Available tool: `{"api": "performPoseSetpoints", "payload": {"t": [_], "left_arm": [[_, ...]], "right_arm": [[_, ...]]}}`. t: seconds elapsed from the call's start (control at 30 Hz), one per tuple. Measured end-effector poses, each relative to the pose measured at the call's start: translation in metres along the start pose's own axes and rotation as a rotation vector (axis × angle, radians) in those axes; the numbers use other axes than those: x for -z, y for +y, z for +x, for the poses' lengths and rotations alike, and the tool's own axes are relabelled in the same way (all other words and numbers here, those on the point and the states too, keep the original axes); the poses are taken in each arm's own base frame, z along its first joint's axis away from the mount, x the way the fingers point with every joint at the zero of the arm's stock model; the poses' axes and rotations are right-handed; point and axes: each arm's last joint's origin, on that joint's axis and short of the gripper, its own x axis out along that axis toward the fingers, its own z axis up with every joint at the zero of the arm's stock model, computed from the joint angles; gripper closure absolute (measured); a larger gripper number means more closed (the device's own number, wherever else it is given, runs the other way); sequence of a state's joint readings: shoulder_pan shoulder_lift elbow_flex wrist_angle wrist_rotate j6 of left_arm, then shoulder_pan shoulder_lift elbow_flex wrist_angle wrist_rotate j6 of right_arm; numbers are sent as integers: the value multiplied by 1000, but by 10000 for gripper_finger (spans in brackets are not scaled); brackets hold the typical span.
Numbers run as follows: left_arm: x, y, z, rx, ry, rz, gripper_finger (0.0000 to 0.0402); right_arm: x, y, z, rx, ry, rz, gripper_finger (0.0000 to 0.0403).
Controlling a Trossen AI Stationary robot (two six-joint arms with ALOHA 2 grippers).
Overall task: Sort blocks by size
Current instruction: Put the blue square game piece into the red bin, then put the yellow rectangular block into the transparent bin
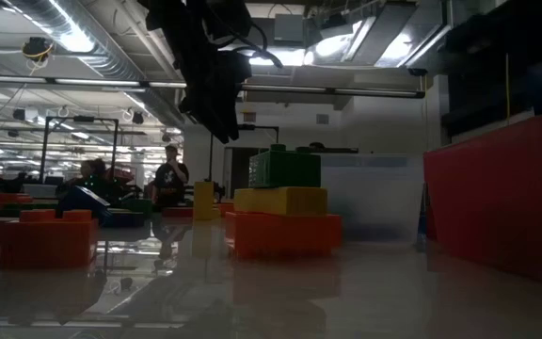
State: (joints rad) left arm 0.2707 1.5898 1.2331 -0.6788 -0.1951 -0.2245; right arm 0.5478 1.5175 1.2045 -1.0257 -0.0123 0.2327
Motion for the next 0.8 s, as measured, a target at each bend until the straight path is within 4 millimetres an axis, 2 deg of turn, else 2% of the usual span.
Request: {"api": "performPoseSetpoints", "payload": {"t": [0.1,0.27,0.53,0.8], "left_arm": [[0,0,0,0,0,1,234],[4,1,0,-8,40,29,233],[11,3,-1,-23,115,73,233],[12,6,5,-61,138,149,226]], "right_arm": [[0,13,0,-18,-30,-37,247],[2,24,0,-33,-44,-56,213],[1,25,0,-37,-49,17,180],[1,25,0,-37,-49,16,177]]}}
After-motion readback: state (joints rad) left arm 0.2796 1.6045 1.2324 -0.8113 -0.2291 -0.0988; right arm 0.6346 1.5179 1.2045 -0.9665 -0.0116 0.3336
